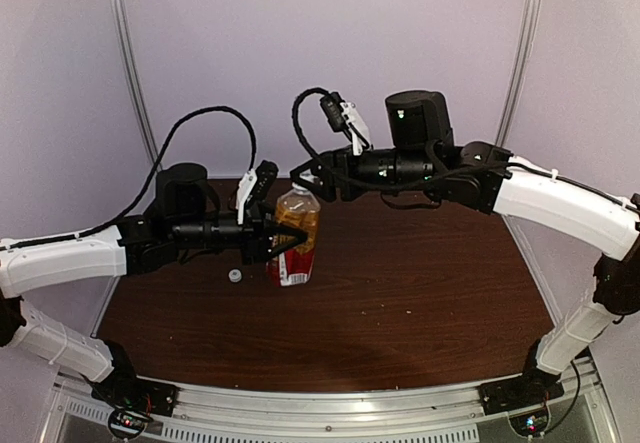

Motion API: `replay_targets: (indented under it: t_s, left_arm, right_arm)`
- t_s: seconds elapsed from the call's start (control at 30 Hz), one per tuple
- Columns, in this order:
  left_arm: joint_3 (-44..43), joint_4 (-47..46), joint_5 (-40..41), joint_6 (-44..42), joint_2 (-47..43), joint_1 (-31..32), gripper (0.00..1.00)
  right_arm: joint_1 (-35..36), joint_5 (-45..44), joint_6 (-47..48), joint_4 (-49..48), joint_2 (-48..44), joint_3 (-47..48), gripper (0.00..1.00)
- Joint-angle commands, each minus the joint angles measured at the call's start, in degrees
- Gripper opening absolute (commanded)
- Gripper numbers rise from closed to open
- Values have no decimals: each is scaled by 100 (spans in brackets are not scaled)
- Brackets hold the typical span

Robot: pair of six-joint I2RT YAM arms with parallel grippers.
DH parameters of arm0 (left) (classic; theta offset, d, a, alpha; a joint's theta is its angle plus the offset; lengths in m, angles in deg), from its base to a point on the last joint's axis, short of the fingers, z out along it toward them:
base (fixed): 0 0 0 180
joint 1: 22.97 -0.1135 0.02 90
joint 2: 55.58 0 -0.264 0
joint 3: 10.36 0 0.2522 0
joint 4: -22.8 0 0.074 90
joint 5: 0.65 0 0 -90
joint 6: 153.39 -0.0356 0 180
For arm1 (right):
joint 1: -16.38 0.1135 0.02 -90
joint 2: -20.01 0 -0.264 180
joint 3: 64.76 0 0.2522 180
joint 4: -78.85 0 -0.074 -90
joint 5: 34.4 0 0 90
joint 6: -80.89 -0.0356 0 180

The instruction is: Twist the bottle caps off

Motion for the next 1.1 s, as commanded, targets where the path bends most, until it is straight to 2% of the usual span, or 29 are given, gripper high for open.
replay_targets:
  t_s: [0.0,0.53,0.67,0.73,0.97,1.07]
  left_arm:
    - [-207,-100,98,-124,-14,25,32]
    - [-138,-90,365,-131,-111,25,32]
    - [-63,-205,119,-136,-193,25,32]
    - [2,-326,-181,-136,-253,24,32]
    - [185,-1082,-2194,102,-326,25,33]
    - [252,-1362,-2609,304,-310,25,32]
  right_arm:
    - [46,-49,-4,10,81,153,53]
    - [35,347,162,-331,-77,-119,9]
    - [-68,833,557,-394,-112,-169,6]
    - [-155,1369,816,-437,-97,-166,5]
    - [-367,3845,2524,12,48,37,13]
    - [-511,4609,2884,200,151,131,14]
